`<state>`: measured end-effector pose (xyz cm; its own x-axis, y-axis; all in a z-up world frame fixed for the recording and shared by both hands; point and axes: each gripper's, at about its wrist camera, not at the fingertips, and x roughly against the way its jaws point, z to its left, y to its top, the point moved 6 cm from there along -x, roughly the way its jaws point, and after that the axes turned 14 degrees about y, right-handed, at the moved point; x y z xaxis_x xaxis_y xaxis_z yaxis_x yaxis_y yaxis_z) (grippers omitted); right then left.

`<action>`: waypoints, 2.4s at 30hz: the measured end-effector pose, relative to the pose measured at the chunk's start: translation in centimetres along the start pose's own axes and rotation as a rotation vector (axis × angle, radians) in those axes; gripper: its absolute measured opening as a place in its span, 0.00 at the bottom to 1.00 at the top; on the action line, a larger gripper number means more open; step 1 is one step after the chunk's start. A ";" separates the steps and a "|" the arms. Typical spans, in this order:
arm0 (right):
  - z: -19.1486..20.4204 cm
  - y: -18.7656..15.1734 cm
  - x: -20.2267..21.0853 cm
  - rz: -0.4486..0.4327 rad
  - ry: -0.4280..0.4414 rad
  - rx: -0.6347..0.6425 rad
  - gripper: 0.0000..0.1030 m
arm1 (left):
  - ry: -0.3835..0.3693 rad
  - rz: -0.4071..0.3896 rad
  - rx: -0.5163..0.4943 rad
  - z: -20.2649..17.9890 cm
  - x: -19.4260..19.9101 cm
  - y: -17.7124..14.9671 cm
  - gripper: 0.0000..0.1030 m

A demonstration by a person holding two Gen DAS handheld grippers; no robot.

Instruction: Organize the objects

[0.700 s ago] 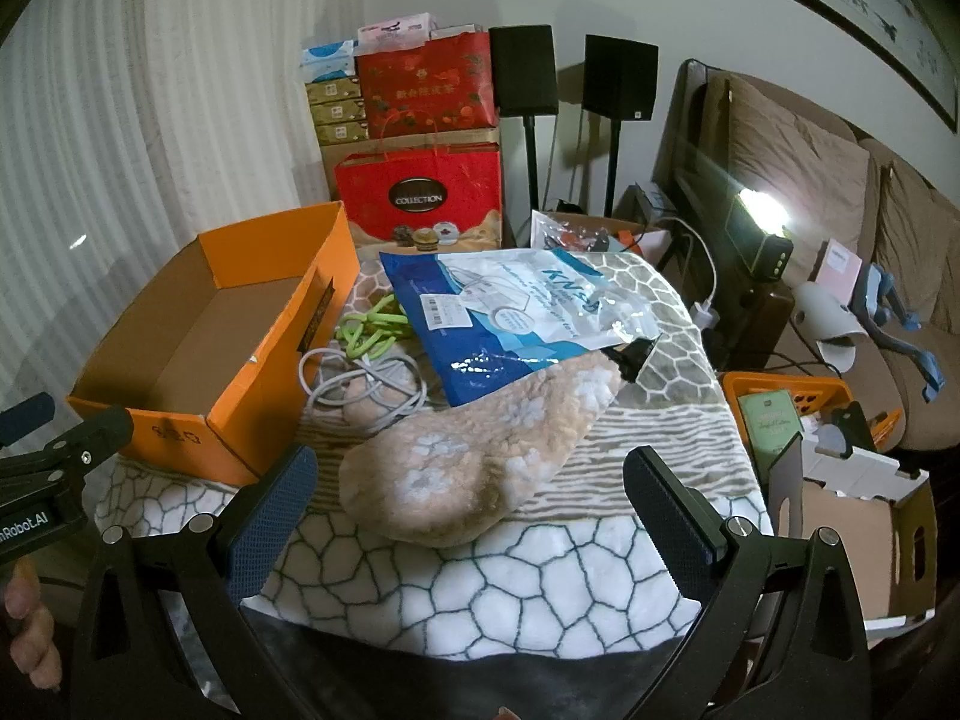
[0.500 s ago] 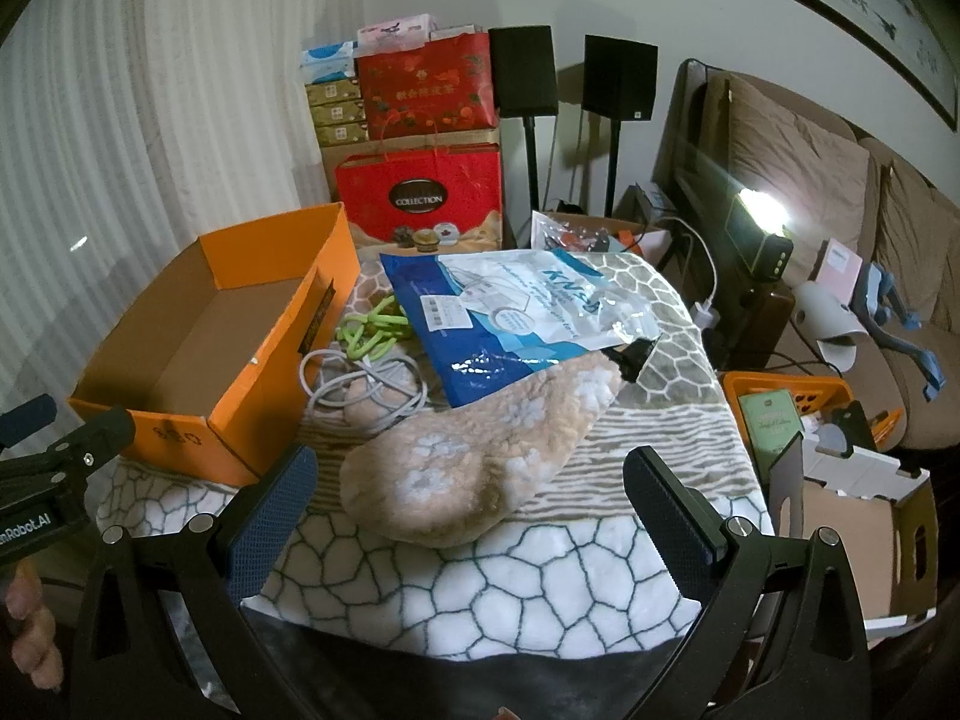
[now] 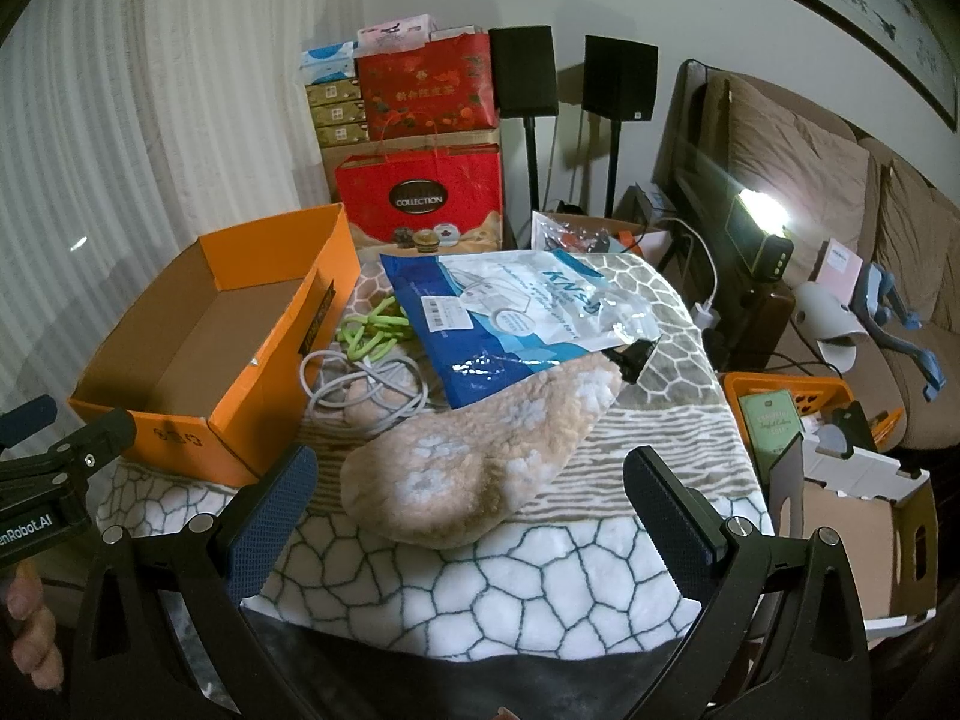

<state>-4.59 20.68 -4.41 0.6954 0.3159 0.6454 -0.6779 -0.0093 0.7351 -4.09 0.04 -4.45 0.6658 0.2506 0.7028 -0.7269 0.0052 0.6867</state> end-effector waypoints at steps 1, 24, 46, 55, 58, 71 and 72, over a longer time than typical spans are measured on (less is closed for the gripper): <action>0.0 0.0 0.0 0.000 0.000 0.000 1.00 | 0.001 0.000 0.000 0.0 0.0 0.0 1.00; 0.1 0.3 0.0 0.000 0.004 -0.003 1.00 | 0.006 0.002 0.000 0.2 0.1 0.1 1.00; 0.2 0.8 0.0 -0.002 0.003 0.003 1.00 | 0.030 0.004 0.009 0.6 -1.2 1.0 1.00; -1.0 2.0 -1.6 0.021 -0.014 -0.006 1.00 | 0.064 0.014 0.064 4.3 -3.8 3.0 1.00; -1.7 2.3 -2.1 0.028 -0.012 -0.014 1.00 | 0.106 0.011 0.094 6.7 -5.2 3.9 1.00; -6.7 4.0 -4.3 0.072 -0.006 -0.100 1.00 | 0.142 0.094 0.139 13.8 -12.0 6.2 0.99; -7.0 4.1 -4.4 0.074 -0.007 -0.107 1.00 | 0.147 0.105 0.137 14.2 -12.6 6.4 0.98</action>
<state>-12.16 25.93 -5.70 0.6443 0.3115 0.6985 -0.7484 0.0688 0.6596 -14.72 -16.79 -6.32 0.5484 0.3818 0.7440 -0.7546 -0.1573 0.6370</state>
